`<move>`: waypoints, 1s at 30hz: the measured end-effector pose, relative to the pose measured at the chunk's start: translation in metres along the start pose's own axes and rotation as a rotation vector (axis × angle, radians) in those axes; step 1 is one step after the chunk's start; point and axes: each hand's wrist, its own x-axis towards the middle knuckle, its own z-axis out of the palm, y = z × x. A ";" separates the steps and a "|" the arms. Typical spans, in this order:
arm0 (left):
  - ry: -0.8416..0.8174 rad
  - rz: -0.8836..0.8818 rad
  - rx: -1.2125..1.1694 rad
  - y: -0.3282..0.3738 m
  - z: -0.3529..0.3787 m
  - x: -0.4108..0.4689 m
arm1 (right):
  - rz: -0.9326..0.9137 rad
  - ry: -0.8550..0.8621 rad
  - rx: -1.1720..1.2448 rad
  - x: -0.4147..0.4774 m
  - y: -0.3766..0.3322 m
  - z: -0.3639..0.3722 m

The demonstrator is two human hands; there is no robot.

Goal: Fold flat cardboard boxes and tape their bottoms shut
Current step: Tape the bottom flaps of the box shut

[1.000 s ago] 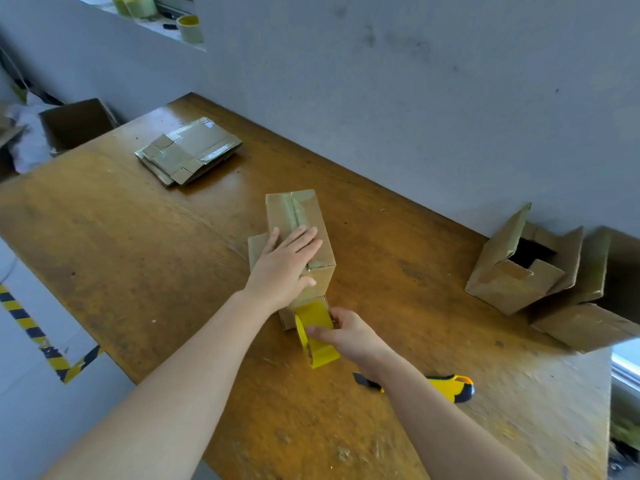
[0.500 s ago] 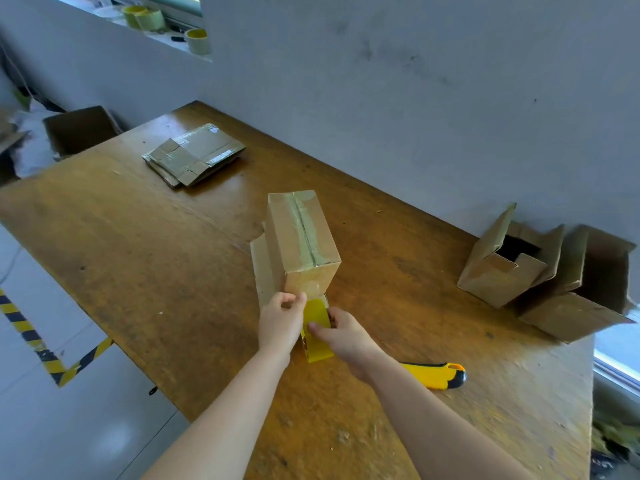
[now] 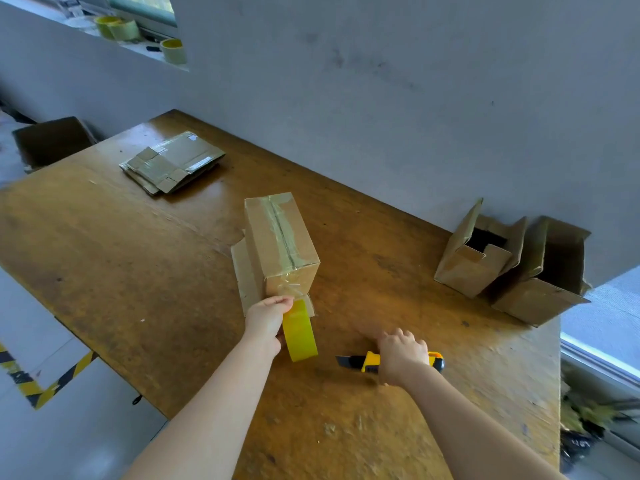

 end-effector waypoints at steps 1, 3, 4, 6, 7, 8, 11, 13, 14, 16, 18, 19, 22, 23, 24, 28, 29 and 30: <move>0.000 0.000 0.001 0.000 0.000 -0.001 | -0.022 0.045 -0.016 0.000 0.002 0.004; 0.006 0.005 0.016 0.001 0.000 -0.003 | -0.065 0.097 0.000 0.001 0.005 0.004; 0.013 0.012 0.028 0.001 0.000 -0.004 | -0.083 0.107 0.044 0.001 0.006 0.002; 0.036 0.028 0.048 0.001 0.001 -0.005 | -0.131 0.131 0.228 0.001 0.008 -0.006; 0.048 0.038 0.058 0.000 0.001 -0.005 | -0.166 0.160 0.340 0.001 0.007 -0.010; 0.058 0.052 0.074 0.000 0.001 -0.007 | -0.205 0.205 0.446 0.000 0.005 -0.015; 0.082 0.124 0.125 -0.002 0.000 -0.007 | -0.313 0.366 0.665 -0.004 -0.008 -0.029; 0.094 0.160 0.159 -0.003 -0.002 -0.008 | -0.400 0.442 0.647 -0.008 -0.019 -0.041; 0.101 0.168 0.171 -0.003 -0.003 -0.009 | -0.449 0.462 0.582 -0.010 -0.026 -0.047; 0.115 0.193 0.180 -0.005 -0.005 -0.011 | -0.508 0.483 0.405 -0.014 -0.038 -0.058; 0.115 0.219 0.197 -0.006 -0.006 -0.011 | -0.489 0.499 0.244 -0.014 -0.048 -0.069; 0.113 0.230 0.208 -0.007 -0.007 -0.011 | -0.471 0.496 0.185 -0.013 -0.051 -0.073; 0.111 0.241 0.225 -0.008 -0.009 -0.010 | -0.439 0.459 0.084 -0.013 -0.057 -0.083; 0.117 0.245 0.231 -0.009 -0.010 -0.009 | -0.433 0.444 0.071 -0.013 -0.059 -0.086; 0.127 0.245 0.236 -0.009 -0.010 -0.007 | -0.427 0.432 0.058 -0.013 -0.060 -0.089; 0.150 0.243 0.288 -0.009 -0.012 -0.002 | -0.409 0.384 -0.031 -0.015 -0.069 -0.102; 0.146 0.246 0.322 -0.009 -0.012 -0.002 | -0.402 0.364 -0.052 -0.015 -0.070 -0.104; 0.140 0.255 0.358 -0.009 -0.012 0.000 | -0.395 0.342 -0.071 -0.015 -0.072 -0.107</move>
